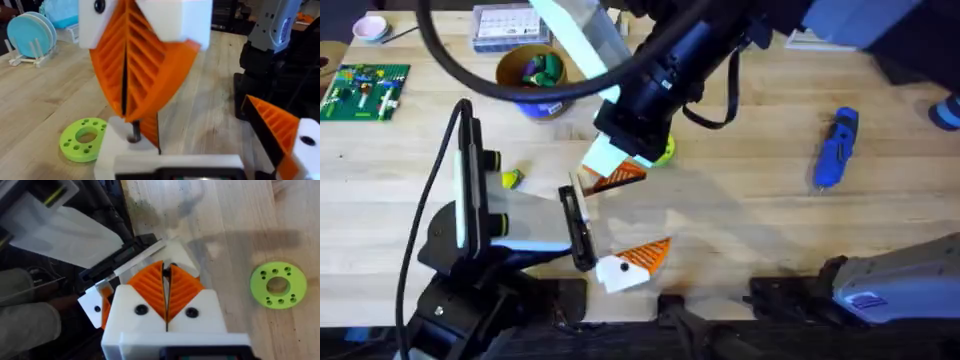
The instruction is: Pick up the gripper from the table and insert it into the empty holder that is missing its gripper. Then pick up a screw, insert it into the mounting hole, and use the screwdriver to tighten it. Finally, clean up the table by picking up the vegetable and placing it into the bucket.
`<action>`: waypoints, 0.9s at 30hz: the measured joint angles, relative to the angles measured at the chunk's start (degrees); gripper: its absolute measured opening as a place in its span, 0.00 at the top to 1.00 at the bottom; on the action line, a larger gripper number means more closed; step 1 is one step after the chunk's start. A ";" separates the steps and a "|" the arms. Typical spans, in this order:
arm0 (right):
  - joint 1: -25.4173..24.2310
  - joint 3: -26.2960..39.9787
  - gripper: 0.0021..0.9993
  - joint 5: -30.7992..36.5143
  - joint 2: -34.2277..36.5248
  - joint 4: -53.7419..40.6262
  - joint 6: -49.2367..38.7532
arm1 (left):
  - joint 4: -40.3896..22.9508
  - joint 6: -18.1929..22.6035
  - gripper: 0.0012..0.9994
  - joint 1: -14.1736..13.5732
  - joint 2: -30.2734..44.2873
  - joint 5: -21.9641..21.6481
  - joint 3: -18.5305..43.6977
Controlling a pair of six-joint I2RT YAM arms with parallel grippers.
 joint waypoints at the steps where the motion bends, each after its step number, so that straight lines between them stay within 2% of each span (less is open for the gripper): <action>1: 0.00 -0.02 1.00 0.00 0.00 -0.12 -0.04 | -0.02 -0.02 0.01 0.00 0.00 0.00 0.00; 27: 0.00 -0.13 1.00 0.83 0.92 -0.14 -0.46 | -0.22 -0.72 0.01 0.00 0.02 0.07 0.00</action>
